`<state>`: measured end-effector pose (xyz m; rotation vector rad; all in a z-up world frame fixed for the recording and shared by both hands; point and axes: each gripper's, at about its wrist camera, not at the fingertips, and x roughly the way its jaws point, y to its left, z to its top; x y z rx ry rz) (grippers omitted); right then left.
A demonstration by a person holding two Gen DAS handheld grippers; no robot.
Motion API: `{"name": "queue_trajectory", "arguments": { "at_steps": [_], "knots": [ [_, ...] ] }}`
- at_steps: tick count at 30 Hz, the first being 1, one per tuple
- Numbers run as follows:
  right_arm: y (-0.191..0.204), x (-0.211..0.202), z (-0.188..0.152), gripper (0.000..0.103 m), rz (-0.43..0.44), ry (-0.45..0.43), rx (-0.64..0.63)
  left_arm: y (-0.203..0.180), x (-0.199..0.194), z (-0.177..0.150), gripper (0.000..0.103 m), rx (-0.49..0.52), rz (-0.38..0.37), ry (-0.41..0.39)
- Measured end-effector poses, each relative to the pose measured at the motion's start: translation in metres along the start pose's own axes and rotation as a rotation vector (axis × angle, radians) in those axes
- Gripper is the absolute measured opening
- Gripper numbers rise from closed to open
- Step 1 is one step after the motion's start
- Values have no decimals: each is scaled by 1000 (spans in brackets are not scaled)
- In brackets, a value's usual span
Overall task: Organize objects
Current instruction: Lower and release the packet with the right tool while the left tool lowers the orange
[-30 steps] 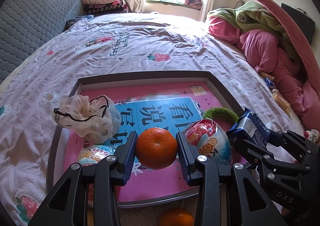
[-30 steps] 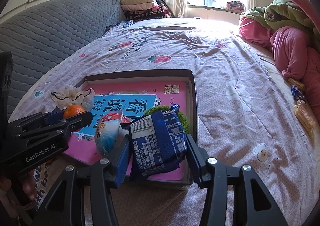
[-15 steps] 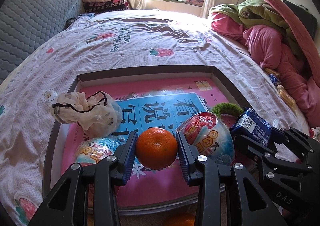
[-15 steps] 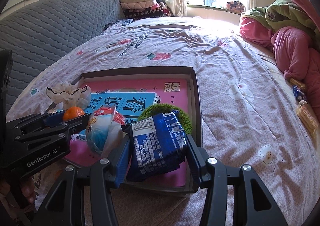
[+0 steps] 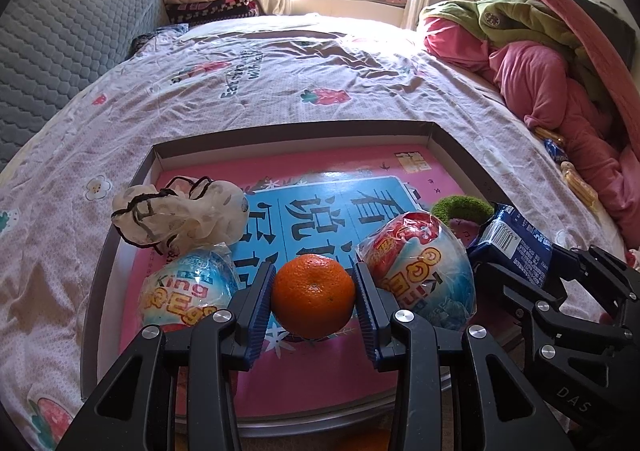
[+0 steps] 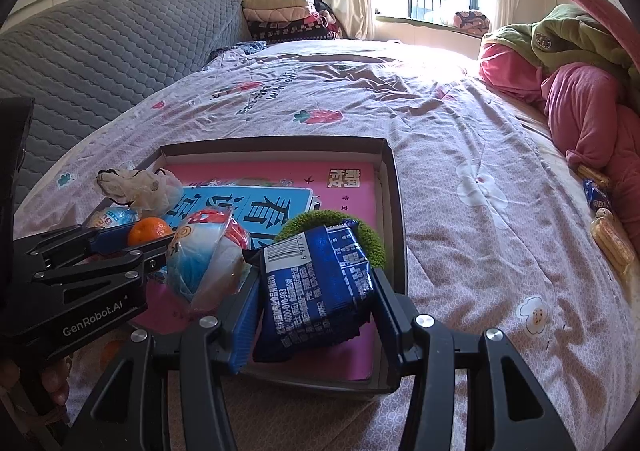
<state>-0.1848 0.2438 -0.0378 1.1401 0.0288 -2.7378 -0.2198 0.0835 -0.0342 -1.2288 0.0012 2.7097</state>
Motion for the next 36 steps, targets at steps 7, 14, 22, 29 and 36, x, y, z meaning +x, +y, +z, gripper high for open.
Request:
{"name": "queue_trajectory", "arguments": {
  "at_steps": [7, 14, 22, 29, 36],
  "knots": [
    [2, -2, -2, 52, -11, -4, -10, -3, 1, -2, 40, 19, 18, 1],
    [5, -3, -5, 53, -25, -10, -26, -5, 1, -6, 40, 28, 25, 5],
    [5, -6, -8, 53, -35, -16, -38, -6, -1, -12, 40, 26, 12, 15],
    [7, -10, -12, 53, -41, -18, -31, -5, -5, -16, 41, 22, 3, 14],
    [5, -14, -14, 53, -44, -16, -19, -4, -8, -20, 41, 15, -1, 17]
  ]
}}
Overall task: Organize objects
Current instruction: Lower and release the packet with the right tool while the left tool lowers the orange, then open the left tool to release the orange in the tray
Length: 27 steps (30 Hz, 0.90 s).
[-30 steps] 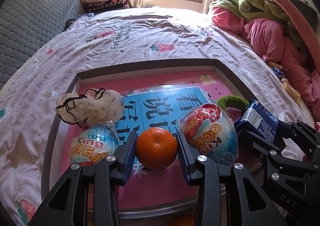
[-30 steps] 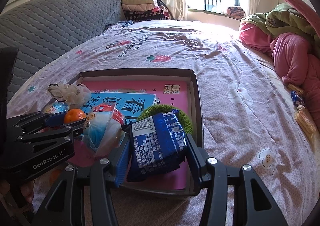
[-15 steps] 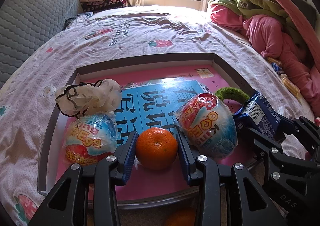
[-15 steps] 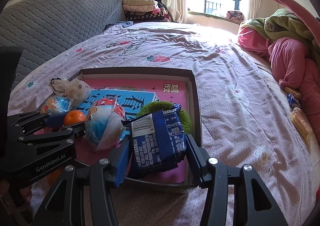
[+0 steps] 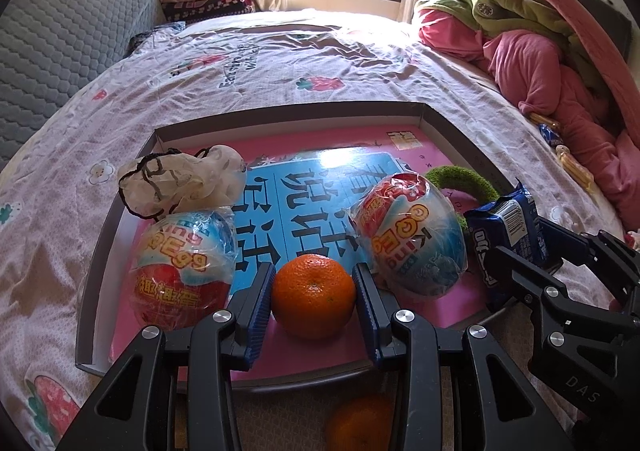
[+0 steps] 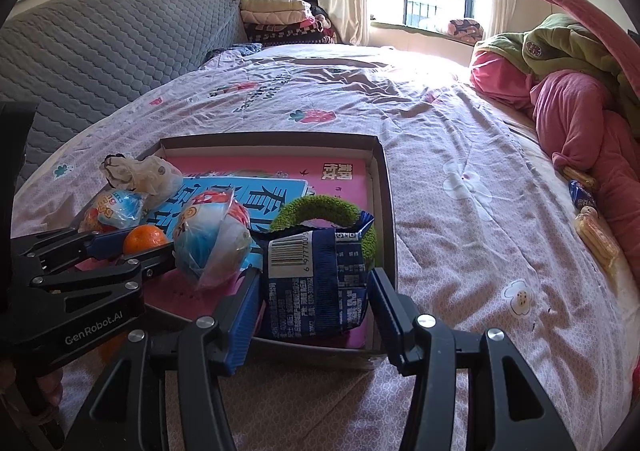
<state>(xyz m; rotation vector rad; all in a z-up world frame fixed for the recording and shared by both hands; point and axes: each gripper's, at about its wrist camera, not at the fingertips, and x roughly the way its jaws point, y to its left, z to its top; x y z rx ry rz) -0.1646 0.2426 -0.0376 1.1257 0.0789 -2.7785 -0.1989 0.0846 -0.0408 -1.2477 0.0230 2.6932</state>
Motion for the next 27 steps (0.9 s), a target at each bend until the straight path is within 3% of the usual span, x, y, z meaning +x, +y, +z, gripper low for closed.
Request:
{"name": "queue_trajectory", "arguments": {
  "at_steps": [27],
  "knots": [
    [-1, -28, -5, 54, -2, 3, 33, 5, -33, -15, 41, -12, -10, -19]
  ]
}}
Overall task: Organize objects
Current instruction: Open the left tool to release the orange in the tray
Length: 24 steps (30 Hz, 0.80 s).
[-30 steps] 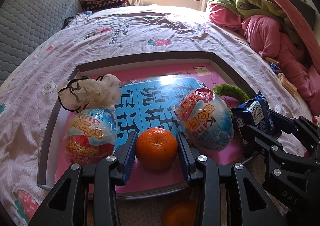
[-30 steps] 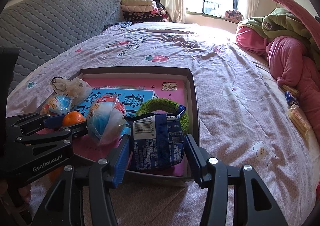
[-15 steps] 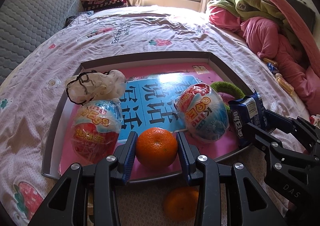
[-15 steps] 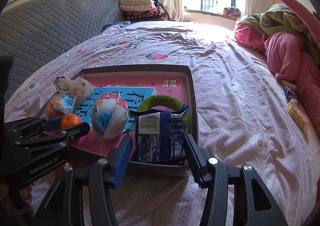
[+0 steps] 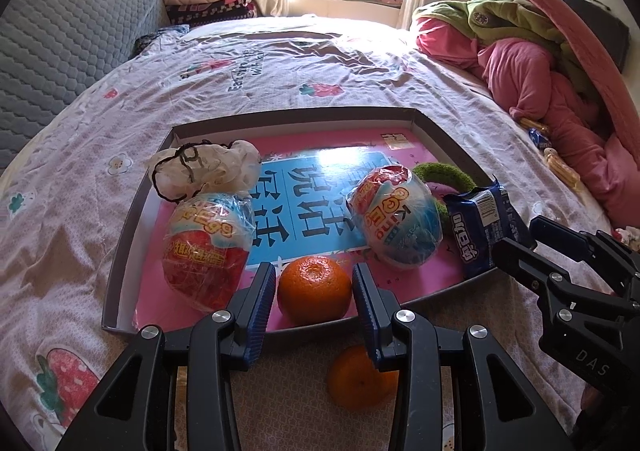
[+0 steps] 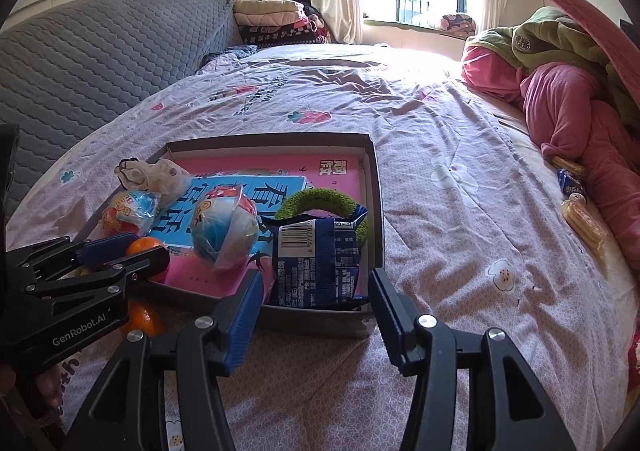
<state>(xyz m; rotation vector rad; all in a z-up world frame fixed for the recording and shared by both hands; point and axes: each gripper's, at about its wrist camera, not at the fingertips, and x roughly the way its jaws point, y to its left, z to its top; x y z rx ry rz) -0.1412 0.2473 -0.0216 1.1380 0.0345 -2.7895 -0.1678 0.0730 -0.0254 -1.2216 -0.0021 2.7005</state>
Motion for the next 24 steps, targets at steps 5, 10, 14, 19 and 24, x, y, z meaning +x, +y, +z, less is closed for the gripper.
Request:
{"name": "queue_trajectory", "arguments": {
  "at_steps": [5, 10, 14, 19, 24],
  "knots": [
    [-3, -8, 0, 55, 0, -12, 10, 2, -10, 0, 41, -6, -8, -15],
    [-3, -15, 1, 58, 1, -19, 11, 0, -27, 6, 41, -2, -17, -44],
    [-1, -22, 3, 59, 2, -30, 8, 0, -39, 9, 41, -1, -13, -65],
    [1, -33, 6, 59, 2, -49, 2, 1, -57, 14, 41, -1, -11, -91],
    [6, -48, 12, 59, 3, -78, -7, 2, -80, 20, 50, -5, 0, -129]
  ]
}}
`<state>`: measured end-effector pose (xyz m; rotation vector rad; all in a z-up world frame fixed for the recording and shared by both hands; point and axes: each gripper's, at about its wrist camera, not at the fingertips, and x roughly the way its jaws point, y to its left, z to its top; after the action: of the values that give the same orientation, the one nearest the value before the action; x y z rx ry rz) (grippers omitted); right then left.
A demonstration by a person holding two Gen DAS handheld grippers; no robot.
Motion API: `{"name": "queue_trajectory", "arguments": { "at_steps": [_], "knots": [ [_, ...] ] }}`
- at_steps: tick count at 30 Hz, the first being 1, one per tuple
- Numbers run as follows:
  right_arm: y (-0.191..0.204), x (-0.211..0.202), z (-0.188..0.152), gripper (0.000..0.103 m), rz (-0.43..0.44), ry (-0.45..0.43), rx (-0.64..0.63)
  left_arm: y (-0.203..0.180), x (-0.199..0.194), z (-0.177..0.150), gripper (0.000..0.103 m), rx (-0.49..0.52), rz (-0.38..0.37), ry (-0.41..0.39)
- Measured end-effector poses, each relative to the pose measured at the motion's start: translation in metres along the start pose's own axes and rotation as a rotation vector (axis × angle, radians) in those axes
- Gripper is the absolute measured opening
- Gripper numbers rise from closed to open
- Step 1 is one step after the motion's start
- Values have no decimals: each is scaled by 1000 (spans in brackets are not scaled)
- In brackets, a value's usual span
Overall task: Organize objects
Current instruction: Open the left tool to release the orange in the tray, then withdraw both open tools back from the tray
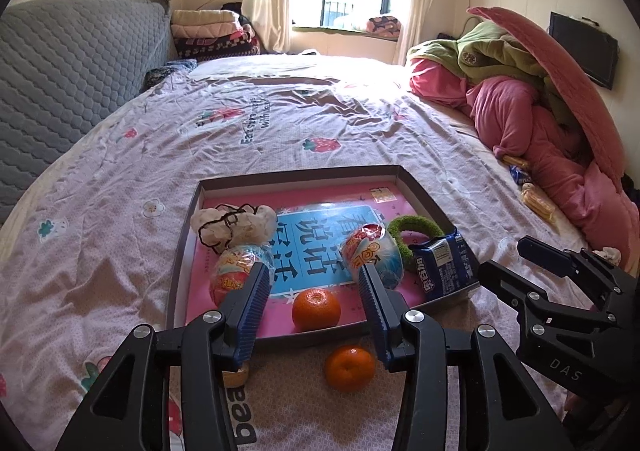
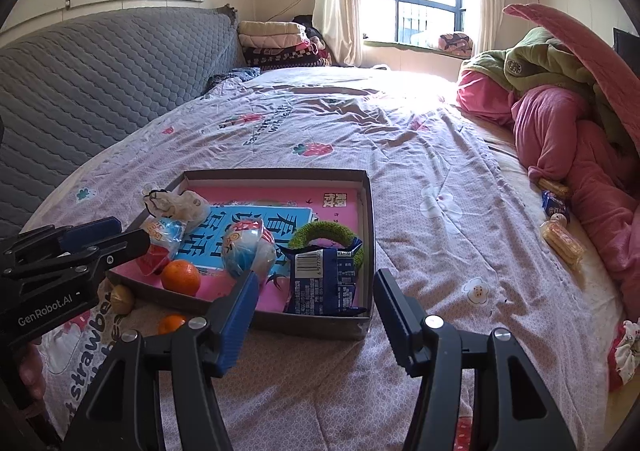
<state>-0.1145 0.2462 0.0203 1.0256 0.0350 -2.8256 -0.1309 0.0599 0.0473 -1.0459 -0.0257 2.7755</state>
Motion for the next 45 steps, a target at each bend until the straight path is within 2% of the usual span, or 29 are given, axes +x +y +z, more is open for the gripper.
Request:
{"name": "queue_trajectory", "arguments": {
  "at_steps": [21, 34, 45],
  "knots": [
    [45, -60, 17, 69, 43, -106, -68, 32, -76, -2, 70, -55, 42, -81],
    [73, -74, 2, 71, 75, -110, -71, 57, -90, -30, 72, -76, 87, -61],
    [92, -65, -19, 73, 99, -52, -111, 70, -86, -55, 72, -81, 99, -12]
  ]
}}
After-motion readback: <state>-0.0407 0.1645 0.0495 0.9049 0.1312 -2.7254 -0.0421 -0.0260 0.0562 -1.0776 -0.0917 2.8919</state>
